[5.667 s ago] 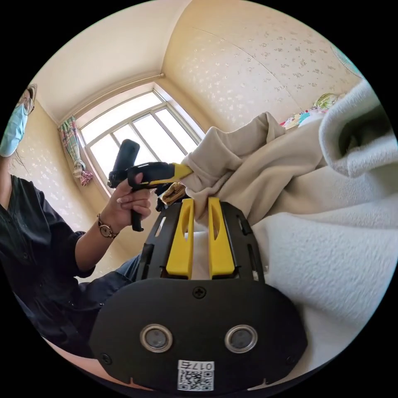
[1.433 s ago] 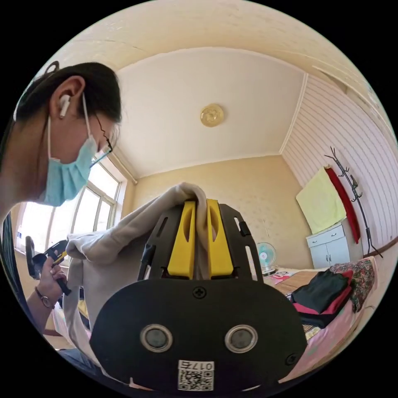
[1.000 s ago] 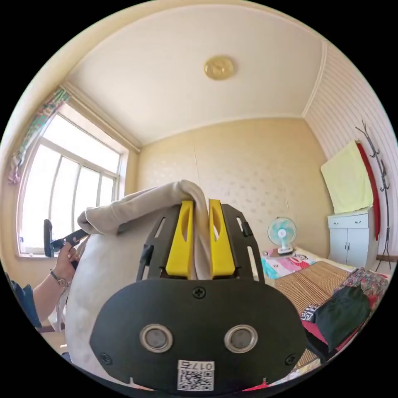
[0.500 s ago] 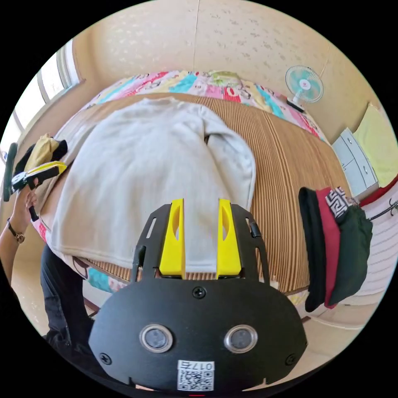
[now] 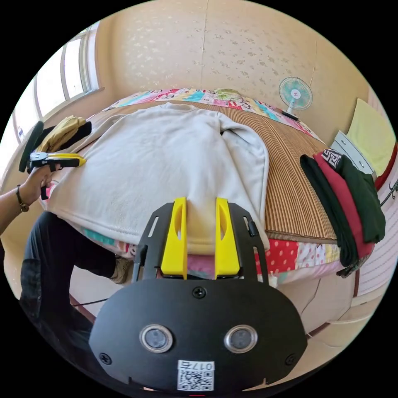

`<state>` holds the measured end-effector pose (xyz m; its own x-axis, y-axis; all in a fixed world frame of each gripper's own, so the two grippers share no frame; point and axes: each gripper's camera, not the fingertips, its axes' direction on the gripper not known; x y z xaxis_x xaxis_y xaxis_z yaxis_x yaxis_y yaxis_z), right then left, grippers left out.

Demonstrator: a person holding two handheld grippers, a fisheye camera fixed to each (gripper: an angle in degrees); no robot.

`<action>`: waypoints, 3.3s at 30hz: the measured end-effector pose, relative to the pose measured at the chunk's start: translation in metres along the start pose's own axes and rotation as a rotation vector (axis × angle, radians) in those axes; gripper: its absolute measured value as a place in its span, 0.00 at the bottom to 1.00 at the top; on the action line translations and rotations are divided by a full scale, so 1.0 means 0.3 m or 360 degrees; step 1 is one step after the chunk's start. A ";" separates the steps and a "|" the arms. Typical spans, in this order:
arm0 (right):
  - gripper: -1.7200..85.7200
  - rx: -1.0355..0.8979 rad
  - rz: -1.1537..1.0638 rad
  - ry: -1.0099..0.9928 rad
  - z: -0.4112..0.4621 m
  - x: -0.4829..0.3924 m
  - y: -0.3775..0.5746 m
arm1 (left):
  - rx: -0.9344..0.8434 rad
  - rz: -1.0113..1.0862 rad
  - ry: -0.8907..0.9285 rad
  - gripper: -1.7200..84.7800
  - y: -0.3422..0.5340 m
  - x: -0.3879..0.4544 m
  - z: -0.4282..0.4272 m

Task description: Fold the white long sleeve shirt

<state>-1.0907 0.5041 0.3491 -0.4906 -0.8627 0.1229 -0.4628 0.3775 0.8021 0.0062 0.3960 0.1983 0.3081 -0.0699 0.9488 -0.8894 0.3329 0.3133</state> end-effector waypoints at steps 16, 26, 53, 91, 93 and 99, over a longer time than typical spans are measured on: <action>0.11 -0.0301 0.0070 0.0044 -0.073 0.489 -0.230 | 0.0248 0.0007 0.0157 0.14 -0.067 0.168 0.125; 0.05 -0.0269 -0.0321 0.1112 -0.490 0.675 -0.756 | 0.0257 0.0000 0.0158 0.14 -0.014 0.151 0.128; 0.18 0.0333 0.1649 -0.0641 -0.649 1.443 -0.418 | 0.0251 -0.0088 0.0323 0.13 0.060 0.001 0.129; 0.07 0.0778 0.0905 -0.0266 -0.995 1.237 -1.250 | 0.0263 -0.0266 0.0727 0.08 0.080 -0.278 0.181; 0.07 0.0811 0.0744 -0.0428 -0.935 1.026 -1.366 | 0.0265 -0.0267 0.0730 0.08 0.079 -0.282 0.184; 0.11 0.0409 0.0357 -0.1055 -0.423 0.281 -1.416 | 0.0266 -0.0273 0.0743 0.08 0.077 -0.291 0.199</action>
<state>-0.8418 0.2284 0.0929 -0.8984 -0.4024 -0.1759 -0.4173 0.6577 0.6271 -0.0613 0.3536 0.1252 0.5379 0.3290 0.7761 -0.8429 0.1965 0.5009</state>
